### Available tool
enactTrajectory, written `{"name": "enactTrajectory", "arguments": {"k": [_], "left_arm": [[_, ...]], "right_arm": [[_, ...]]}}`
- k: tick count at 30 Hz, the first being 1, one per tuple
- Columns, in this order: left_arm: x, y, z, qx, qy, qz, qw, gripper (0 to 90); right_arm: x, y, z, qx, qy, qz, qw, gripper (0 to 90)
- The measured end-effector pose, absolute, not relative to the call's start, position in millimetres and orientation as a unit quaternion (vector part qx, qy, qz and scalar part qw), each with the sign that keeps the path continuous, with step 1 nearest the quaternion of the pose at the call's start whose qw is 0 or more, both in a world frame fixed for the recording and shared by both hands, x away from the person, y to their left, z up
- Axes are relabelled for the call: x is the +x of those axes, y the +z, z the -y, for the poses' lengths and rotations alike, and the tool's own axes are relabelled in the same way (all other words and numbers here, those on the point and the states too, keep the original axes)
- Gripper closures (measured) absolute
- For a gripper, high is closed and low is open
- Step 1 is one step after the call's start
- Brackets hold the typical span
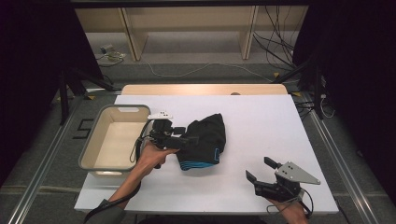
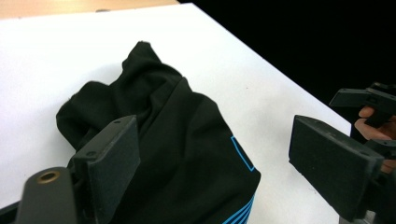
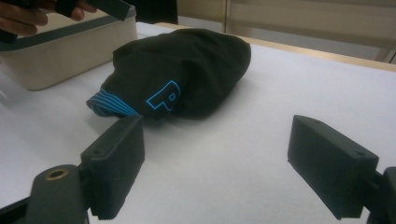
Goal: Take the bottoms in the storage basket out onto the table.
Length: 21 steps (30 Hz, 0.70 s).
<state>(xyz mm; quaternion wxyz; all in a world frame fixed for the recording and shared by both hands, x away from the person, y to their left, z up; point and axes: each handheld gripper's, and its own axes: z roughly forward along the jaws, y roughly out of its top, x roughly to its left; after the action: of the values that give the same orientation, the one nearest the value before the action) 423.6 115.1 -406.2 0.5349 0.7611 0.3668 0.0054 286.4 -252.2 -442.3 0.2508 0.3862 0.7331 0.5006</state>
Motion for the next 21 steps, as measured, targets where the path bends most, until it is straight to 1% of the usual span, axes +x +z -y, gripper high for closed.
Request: {"name": "enactTrajectory", "arguments": {"k": [9, 21], "left_arm": [[414.1, -407.2, -120.4, 0.756, 0.037, -0.347, 0.553, 16.2], [404.0, -408.7, -128.9, 0.745, 0.062, -0.334, 0.574, 16.1]], "right_arm": [[286.2, -442.3, 252.0, 0.386, 0.501, -0.733, 0.25, 19.8], [286.2, -442.3, 252.1, 0.385, 0.501, -0.734, 0.25, 19.8]]}}
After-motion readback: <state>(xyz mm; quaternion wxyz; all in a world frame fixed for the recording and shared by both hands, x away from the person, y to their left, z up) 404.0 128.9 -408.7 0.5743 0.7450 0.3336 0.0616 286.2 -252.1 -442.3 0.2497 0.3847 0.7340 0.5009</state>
